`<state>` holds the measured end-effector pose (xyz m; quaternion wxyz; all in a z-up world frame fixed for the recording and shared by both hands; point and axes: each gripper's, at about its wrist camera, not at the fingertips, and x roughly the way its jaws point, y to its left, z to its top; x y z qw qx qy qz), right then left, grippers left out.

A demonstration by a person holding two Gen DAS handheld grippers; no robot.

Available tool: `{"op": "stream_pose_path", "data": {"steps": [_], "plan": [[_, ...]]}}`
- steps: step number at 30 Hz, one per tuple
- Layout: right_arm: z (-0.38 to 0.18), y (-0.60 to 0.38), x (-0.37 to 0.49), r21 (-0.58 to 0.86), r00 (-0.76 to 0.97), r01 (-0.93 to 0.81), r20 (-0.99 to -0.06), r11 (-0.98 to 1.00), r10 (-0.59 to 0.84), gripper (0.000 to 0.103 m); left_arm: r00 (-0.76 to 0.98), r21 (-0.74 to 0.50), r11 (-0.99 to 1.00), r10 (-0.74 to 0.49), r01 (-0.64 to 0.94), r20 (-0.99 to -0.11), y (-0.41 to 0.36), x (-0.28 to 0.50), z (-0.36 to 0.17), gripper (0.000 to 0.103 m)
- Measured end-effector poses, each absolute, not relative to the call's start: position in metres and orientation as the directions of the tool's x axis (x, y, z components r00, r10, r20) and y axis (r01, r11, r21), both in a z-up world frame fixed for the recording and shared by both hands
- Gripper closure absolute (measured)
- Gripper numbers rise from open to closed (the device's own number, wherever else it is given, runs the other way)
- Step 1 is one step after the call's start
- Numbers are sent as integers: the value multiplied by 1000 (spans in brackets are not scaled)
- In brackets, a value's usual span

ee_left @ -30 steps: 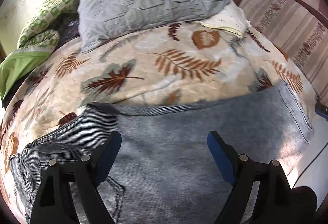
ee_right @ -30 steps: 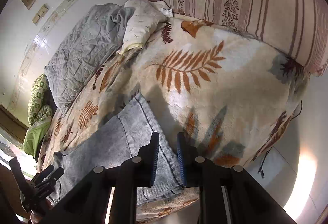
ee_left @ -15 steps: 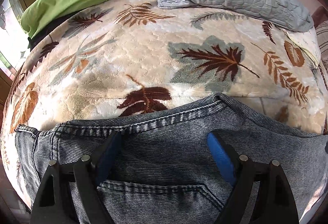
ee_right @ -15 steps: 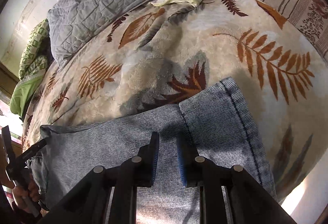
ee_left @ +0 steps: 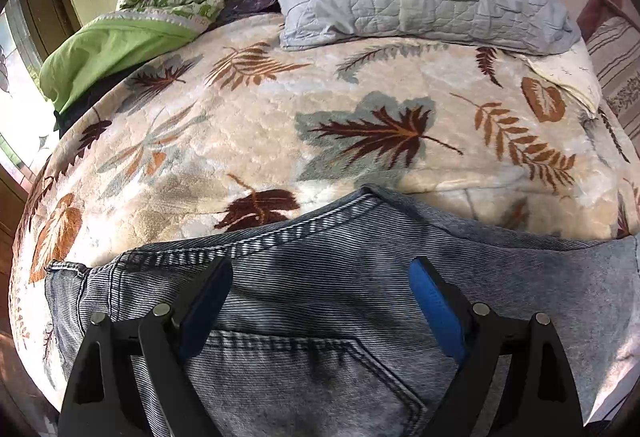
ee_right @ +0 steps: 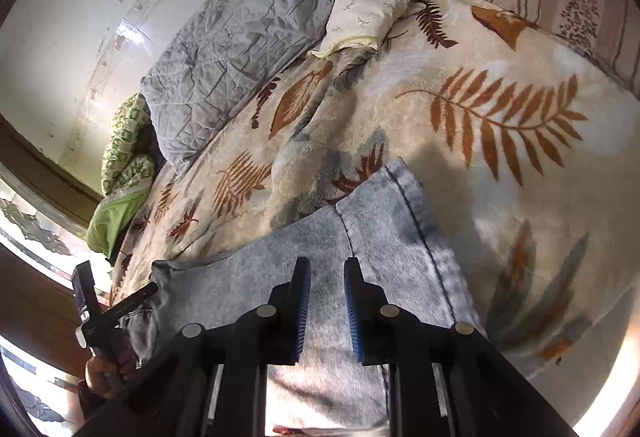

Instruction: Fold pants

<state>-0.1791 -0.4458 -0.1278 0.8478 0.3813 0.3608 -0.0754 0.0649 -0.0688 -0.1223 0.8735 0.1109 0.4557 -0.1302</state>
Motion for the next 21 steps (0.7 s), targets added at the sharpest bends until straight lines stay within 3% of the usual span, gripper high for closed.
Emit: {"op": "stream_pose_path", "data": {"steps": [1, 2, 3, 5, 8, 21], "plan": [[-129, -448, -196, 622, 742, 396, -650, 676, 164, 82, 553, 63, 934, -154, 353, -819, -75, 57, -119, 13], [-132, -450, -212, 656, 756, 387, -628, 648, 183, 74, 551, 48, 923, -185, 381, -814, -83, 50, -116, 13], [-136, -451, -229, 693, 770, 383, -605, 612, 203, 55, 544, 34, 911, -215, 410, -811, -92, 42, -114, 13], [-146, -453, -260, 754, 800, 390, -562, 529, 212, 29, 526, 18, 881, -266, 473, -808, -112, 25, -114, 13], [-168, -455, -289, 848, 849, 348, -466, 400, 249, 29, 502, 33, 831, -303, 555, -810, -143, 0, -118, 13], [-216, -451, -267, 855, 836, 429, -498, 292, 230, 29, 465, 106, 741, -297, 663, -834, -183, -40, -147, 13]]}}
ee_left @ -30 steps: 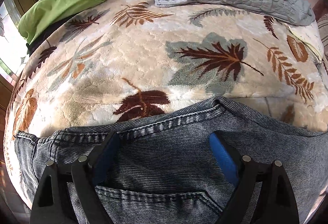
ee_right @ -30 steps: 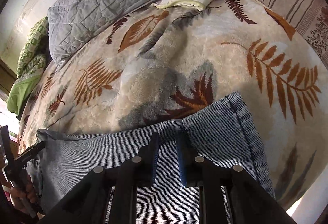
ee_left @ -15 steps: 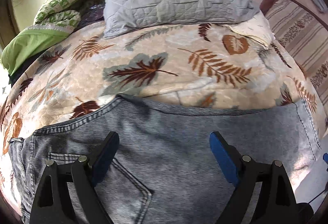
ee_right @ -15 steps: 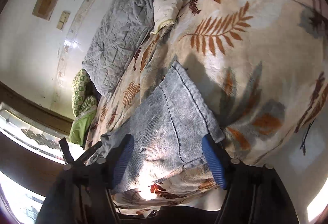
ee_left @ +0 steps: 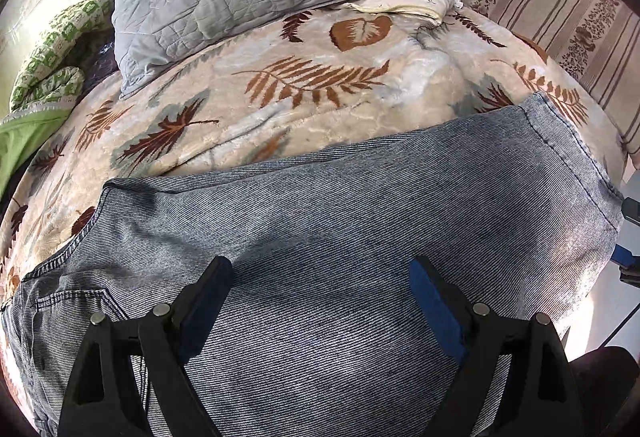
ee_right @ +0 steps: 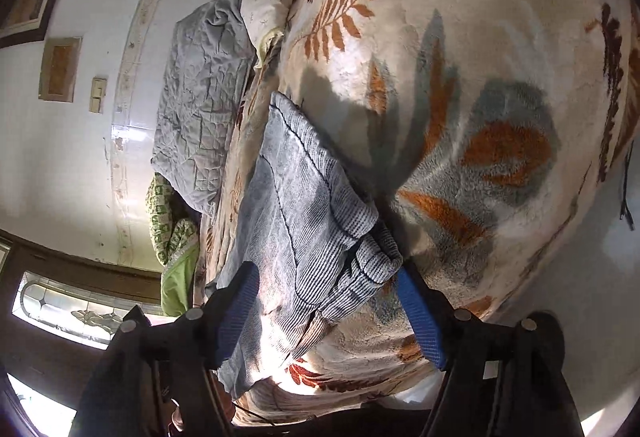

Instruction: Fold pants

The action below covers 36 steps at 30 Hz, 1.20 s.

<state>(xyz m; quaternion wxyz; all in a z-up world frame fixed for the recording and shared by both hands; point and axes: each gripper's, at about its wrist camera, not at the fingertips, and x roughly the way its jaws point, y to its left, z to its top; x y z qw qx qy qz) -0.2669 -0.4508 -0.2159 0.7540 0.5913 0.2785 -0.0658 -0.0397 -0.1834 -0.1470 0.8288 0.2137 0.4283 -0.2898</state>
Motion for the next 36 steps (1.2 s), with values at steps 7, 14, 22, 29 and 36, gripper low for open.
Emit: {"op": "stream_pose_path", "data": {"steps": [7, 14, 22, 29, 36], "plan": [[-190, -445, -260, 771, 812, 473, -569, 426, 129, 68, 472, 121, 736, -291, 666, -832, -184, -42, -151, 13], [-199, -453, -247, 784, 804, 488, -575, 383, 151, 68, 455, 101, 741, -292, 664, -841, -180, -38, -150, 12], [-116, -413, -208, 596, 781, 434, -623, 676, 48, 81, 487, 34, 816, -311, 577, -816, -142, -12, -118, 12], [-87, -331, -154, 469, 746, 274, -655, 840, 122, 82, 532, -7, 893, -275, 450, -801, -86, 20, -98, 12], [-127, -252, -112, 506, 617, 138, -716, 851, 326, 81, 556, -40, 934, -246, 356, -794, -47, 41, -89, 12]]}}
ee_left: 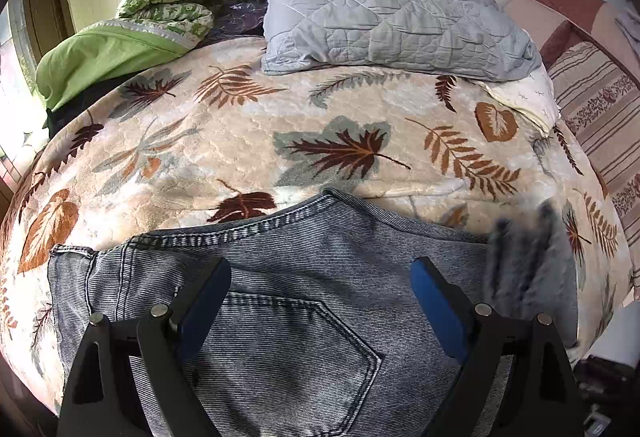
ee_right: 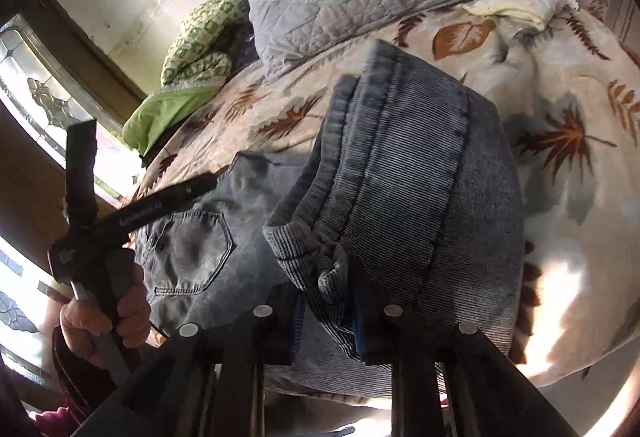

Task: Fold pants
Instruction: 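Fold the held leg hem toward the waistband with the right gripper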

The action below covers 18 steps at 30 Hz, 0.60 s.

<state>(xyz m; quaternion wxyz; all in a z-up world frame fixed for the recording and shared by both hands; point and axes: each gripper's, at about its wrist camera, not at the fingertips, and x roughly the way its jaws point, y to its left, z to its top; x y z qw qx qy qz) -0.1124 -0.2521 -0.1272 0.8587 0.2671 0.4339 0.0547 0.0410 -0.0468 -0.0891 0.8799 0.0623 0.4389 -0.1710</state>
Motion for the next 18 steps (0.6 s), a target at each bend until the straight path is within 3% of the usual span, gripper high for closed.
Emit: {"op": "stream_pose_path", "data": {"steps": [2, 4, 5, 6, 8, 10, 12, 17, 18], "plan": [[-149, -234, -105, 523, 550, 141, -747, 840, 373, 77, 564, -37, 938, -238, 344, -791, -44, 43, -88, 12], [-155, -218, -106, 443, 546, 125, -778, 888, 311, 75, 562, -35, 938, -237, 346, -792, -44, 44, -89, 12], [-152, -213, -107, 414, 550, 93, -779, 905, 300, 68, 560, -32, 936, -237, 351, -794, -46, 44, -90, 12], [-148, -209, -109, 413, 545, 56, -775, 909, 319, 54, 558, -28, 933, -238, 358, -795, -48, 43, -91, 12], [-141, -207, -114, 478, 532, -22, -738, 878, 415, 39, 552, -19, 924, -244, 381, -797, -55, 39, -92, 12], [-135, -209, -122, 509, 526, -85, -708, 857, 472, 39, 553, -15, 916, -255, 401, -793, -62, 33, -92, 12], [-123, -222, -129, 477, 582, -85, -689, 875, 432, 39, 553, -8, 905, -267, 425, -790, -70, 27, -93, 12], [-104, -289, -129, 454, 700, 123, -670, 883, 247, 40, 535, 29, 865, -283, 501, -796, -101, 6, -103, 12], [-102, -299, -123, 461, 708, 155, -668, 874, 227, 47, 534, 46, 854, -281, 519, -797, -109, 0, -106, 12]]}}
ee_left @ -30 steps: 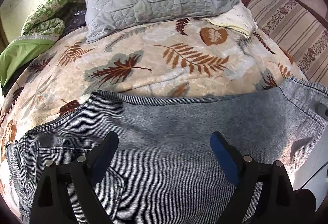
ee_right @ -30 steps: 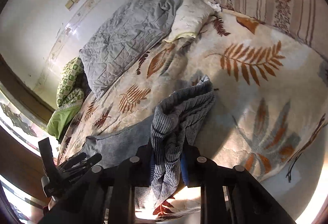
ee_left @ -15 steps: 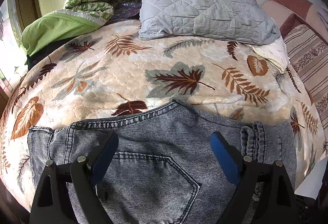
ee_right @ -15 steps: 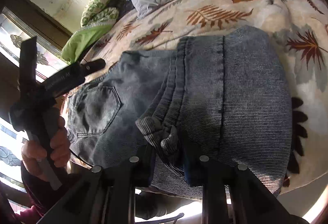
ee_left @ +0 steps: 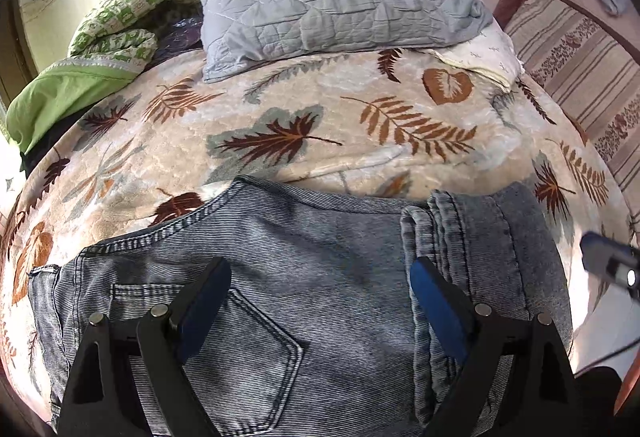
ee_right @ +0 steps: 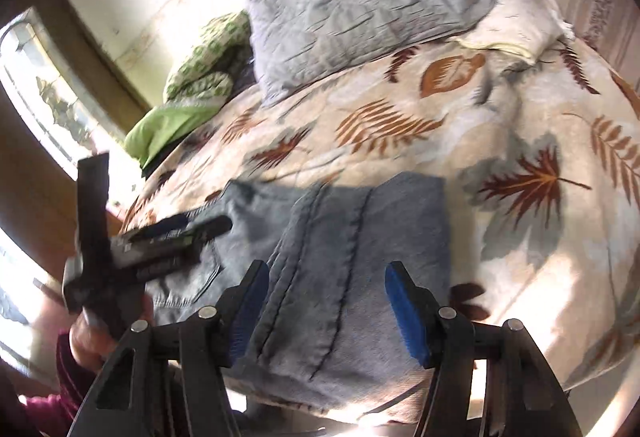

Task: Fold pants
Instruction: 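Fold the held leg hem toward the waistband with the right gripper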

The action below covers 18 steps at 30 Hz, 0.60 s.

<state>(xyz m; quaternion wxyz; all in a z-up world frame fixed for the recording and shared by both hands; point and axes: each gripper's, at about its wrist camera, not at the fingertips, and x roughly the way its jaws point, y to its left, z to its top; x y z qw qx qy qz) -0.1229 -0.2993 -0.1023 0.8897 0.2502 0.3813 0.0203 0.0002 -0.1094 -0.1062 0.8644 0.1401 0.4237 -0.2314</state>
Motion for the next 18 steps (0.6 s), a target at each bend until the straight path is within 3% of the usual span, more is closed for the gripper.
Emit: {"op": "stream_pose_path", "data": {"steps": [2, 4, 10, 18], "plan": [[-104, -313, -106, 444, 697, 210, -693, 871, 185, 63, 534, 77, 832, -280, 550, -798, -123, -10, -112, 12], [-113, -321, -84, 461, 661, 262, -726, 848, 190, 66, 534, 108, 808, -277, 580, -799, -135, -19, -118, 12], [-154, -326, -39, 429, 568, 329, -802, 841, 186, 68, 539, 182, 768, -239, 614, -807, -148, -31, -141, 11], [-136, -320, -55, 489, 667, 244, -711, 837, 221, 68, 481, 104, 803, -242, 587, -843, -134, -15, -138, 11]]}}
